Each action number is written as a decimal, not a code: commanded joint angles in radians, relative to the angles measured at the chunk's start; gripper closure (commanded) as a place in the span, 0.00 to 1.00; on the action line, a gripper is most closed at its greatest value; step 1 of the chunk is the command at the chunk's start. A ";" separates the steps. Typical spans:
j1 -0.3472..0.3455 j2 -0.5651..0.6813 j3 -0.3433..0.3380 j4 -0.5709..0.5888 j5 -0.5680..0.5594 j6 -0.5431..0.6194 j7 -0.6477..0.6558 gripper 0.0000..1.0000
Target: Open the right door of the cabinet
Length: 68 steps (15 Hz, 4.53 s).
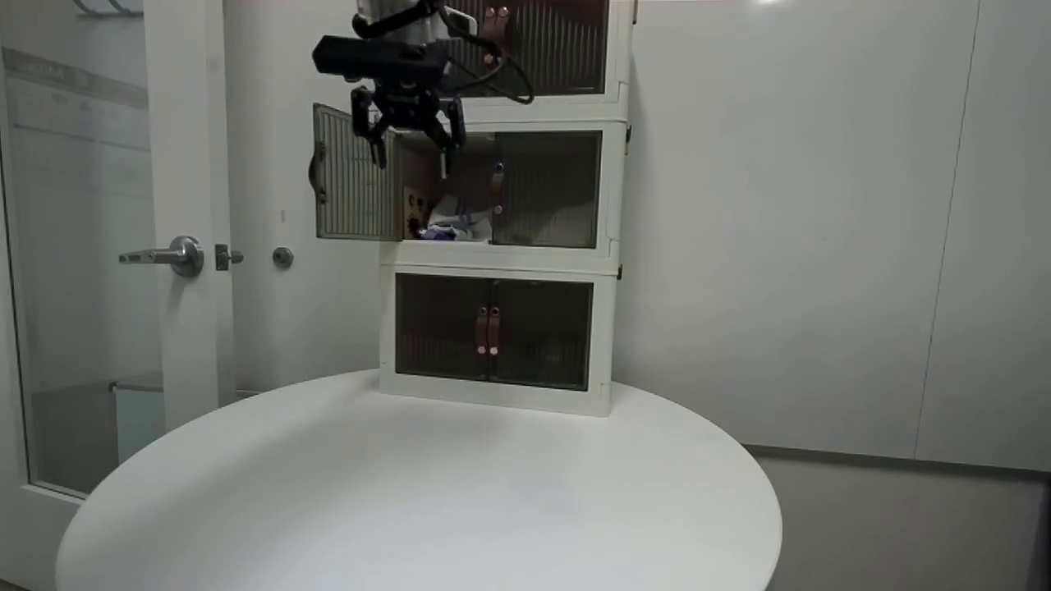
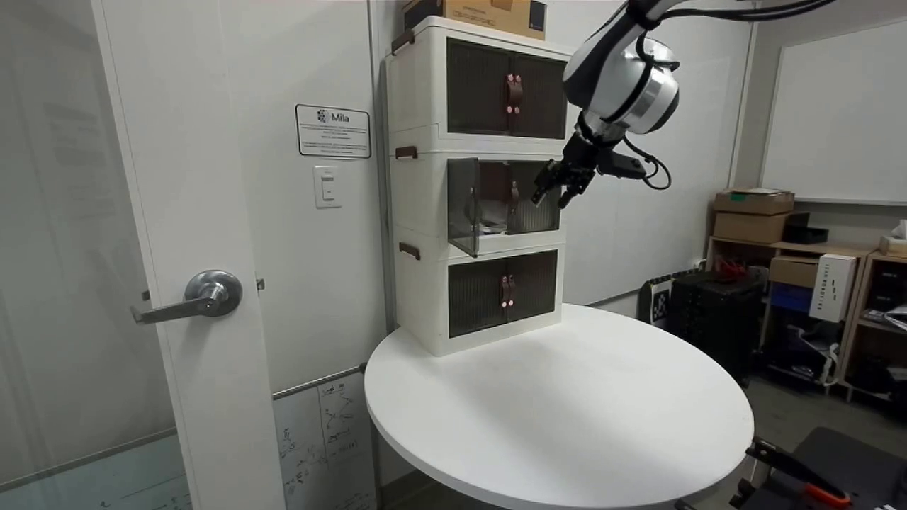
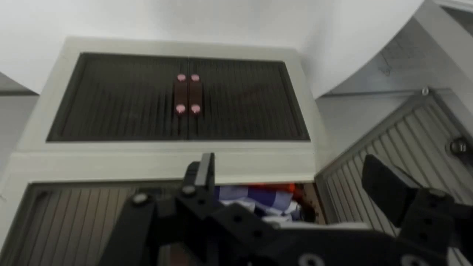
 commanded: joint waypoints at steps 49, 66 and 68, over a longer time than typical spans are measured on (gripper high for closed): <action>-0.389 0.565 0.242 0.639 0.676 -0.514 -0.742 0.00; -0.359 0.448 0.196 0.588 0.696 -0.360 -0.769 0.00; -0.355 0.454 0.200 0.592 0.701 -0.359 -0.776 0.00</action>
